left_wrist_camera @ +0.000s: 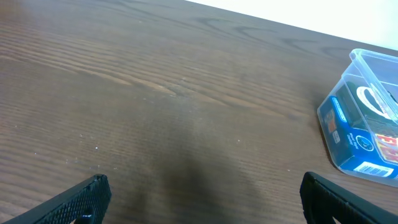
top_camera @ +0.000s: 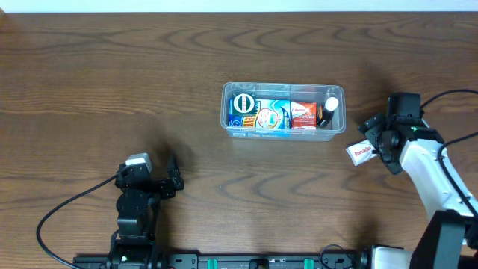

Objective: Pack container
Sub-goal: 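Move the right gripper down over the white Panadol caplets box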

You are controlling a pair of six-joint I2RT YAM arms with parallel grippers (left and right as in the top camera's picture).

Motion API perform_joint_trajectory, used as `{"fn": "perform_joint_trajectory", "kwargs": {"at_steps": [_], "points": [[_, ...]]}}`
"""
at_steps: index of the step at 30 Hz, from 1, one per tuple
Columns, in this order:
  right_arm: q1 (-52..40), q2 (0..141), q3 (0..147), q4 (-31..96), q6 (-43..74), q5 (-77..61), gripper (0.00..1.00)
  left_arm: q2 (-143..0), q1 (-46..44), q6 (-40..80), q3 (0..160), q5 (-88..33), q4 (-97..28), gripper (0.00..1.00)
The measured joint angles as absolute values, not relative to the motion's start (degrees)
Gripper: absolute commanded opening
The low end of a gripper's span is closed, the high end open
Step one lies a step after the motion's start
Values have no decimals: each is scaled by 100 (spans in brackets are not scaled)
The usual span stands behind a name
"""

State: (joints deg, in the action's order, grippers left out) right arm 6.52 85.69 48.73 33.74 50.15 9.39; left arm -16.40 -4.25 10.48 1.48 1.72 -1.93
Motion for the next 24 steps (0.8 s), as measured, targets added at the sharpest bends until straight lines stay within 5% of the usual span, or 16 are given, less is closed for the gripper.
{"fn": "perform_joint_trajectory", "kwargs": {"at_steps": [8,20,24], "points": [[770,9203,4862,3105,5074,895,96,-1640,-425,1046,148,172,-193,98],[803,9566,4856,2908,5109,849,59,-1640,-425,1046,148,172,-193,98],[803,9566,4856,2908,5063,845,58,-1640,-425,1046,148,172,-193,98]]}}
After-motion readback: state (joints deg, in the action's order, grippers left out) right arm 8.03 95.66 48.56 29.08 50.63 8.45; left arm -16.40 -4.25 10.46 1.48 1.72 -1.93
